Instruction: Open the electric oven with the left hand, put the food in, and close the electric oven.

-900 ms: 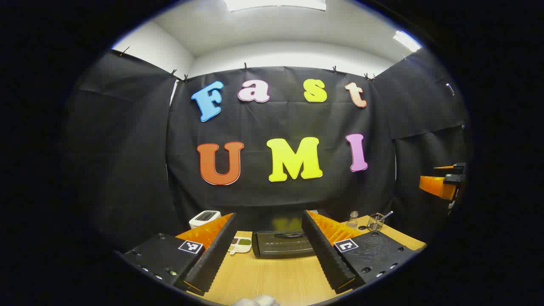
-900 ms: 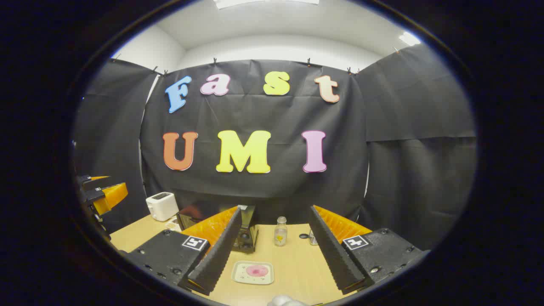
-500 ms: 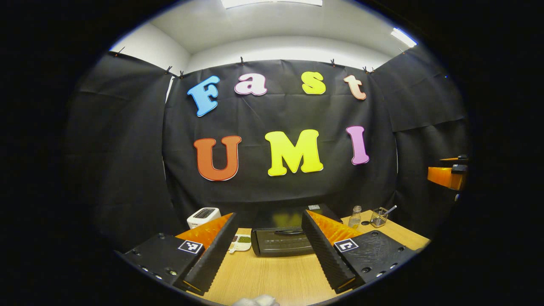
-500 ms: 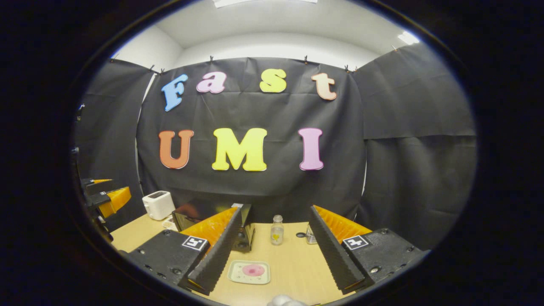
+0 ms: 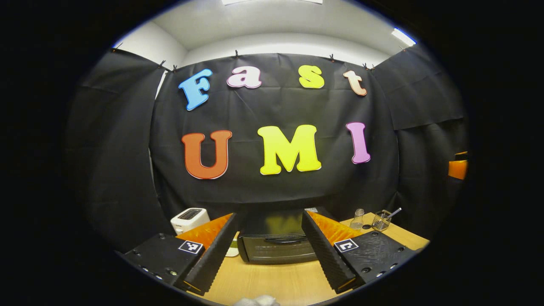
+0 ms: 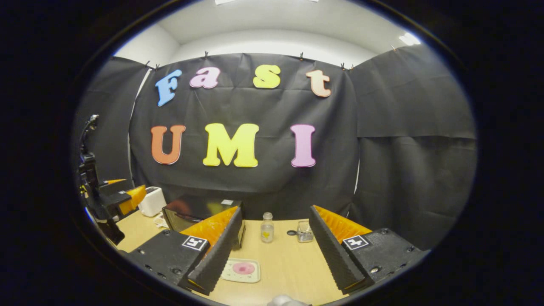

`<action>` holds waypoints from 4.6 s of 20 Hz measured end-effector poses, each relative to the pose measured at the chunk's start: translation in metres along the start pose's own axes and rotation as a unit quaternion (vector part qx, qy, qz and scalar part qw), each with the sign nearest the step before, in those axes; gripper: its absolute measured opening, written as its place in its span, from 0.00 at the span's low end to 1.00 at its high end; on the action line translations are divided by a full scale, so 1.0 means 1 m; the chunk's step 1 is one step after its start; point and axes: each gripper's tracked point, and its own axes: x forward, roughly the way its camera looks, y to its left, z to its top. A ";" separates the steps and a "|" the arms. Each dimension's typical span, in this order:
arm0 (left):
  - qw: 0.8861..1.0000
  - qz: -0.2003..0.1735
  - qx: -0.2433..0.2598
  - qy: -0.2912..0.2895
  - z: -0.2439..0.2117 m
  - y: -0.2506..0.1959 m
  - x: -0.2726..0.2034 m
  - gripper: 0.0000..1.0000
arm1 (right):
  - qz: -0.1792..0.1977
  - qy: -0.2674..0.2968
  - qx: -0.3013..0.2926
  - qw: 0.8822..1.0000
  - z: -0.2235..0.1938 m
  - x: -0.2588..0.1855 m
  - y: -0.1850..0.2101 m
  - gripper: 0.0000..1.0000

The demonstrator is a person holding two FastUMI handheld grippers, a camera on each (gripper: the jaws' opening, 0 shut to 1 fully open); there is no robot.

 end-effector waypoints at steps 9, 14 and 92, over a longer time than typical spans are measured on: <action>0.998 -0.032 0.002 0.060 -0.081 -0.033 0.110 0.97 | -0.058 0.038 -0.011 0.998 -0.018 -0.019 -0.031 1.00; 0.994 -0.039 0.019 0.099 -0.131 -0.044 0.142 0.96 | -0.088 0.060 -0.014 0.994 -0.029 -0.027 -0.045 1.00; 0.981 0.008 -0.004 0.192 -0.136 0.081 -0.119 0.97 | 0.108 0.384 0.072 0.914 -0.317 0.086 0.034 0.91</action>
